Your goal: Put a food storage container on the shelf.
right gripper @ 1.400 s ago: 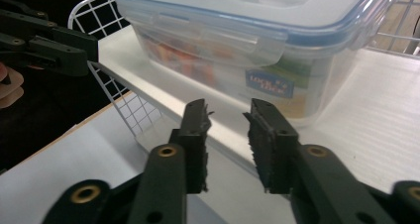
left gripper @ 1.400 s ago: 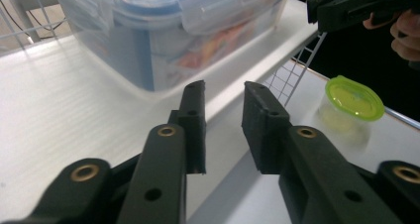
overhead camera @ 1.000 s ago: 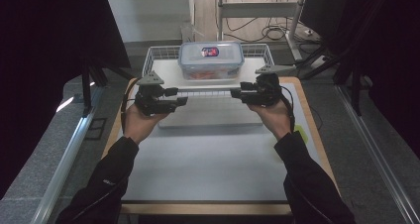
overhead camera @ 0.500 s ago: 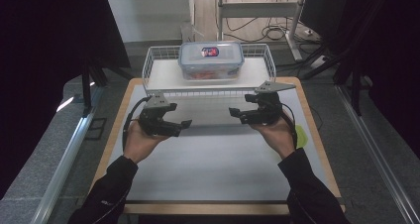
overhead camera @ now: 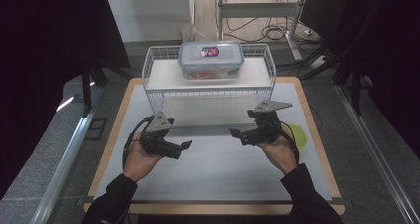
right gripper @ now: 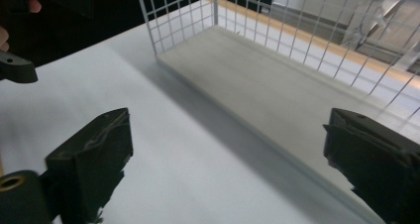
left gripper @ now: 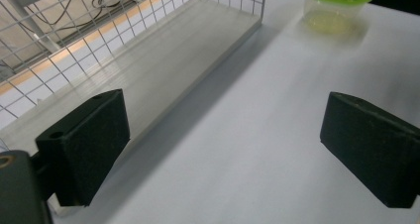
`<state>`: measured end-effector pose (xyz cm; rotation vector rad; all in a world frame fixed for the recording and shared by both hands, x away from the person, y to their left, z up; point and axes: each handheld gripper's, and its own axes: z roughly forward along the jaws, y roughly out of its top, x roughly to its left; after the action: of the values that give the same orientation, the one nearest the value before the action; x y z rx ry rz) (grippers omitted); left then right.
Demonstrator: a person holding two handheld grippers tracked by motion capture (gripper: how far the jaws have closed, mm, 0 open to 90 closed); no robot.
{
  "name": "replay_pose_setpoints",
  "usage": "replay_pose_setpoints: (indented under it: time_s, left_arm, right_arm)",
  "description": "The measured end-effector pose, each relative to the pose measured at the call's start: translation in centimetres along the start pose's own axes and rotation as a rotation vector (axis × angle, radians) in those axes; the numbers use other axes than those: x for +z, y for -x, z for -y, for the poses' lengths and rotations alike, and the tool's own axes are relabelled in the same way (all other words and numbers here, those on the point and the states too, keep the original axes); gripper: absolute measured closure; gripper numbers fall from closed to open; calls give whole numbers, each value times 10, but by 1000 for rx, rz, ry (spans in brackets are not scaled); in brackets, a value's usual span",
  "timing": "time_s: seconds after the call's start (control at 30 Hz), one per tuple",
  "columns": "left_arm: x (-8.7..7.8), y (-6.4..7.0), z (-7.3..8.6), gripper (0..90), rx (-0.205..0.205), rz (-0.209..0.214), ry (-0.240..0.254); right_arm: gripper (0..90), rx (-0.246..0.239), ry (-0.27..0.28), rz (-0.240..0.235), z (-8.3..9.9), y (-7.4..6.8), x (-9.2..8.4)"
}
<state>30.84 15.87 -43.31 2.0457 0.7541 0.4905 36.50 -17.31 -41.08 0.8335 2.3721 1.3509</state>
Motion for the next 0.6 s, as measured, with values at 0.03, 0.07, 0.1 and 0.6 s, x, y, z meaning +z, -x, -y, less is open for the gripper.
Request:
replay_pose_setpoints:
  time_s: [0.03, 0.07, 0.1, 0.6]
  left_arm:
    - [1, 2, 4, 38, -1, 2, 6]
    - [1, 3, 6, 33, -2, 5, 8]
    - [2, 4, 9, 32, -1, 11, 5]
    - [4, 13, 56, 0, -54, 38, 21]
  right_arm:
    - [30, -1, -4, -2, 3, 0, 0]
    - [25, -1, -6, -6, 6, -1, 0]
    - [21, -1, -6, -8, 8, -1, 0]
    - [13, 17, -16, -38, 58, -15, -3]
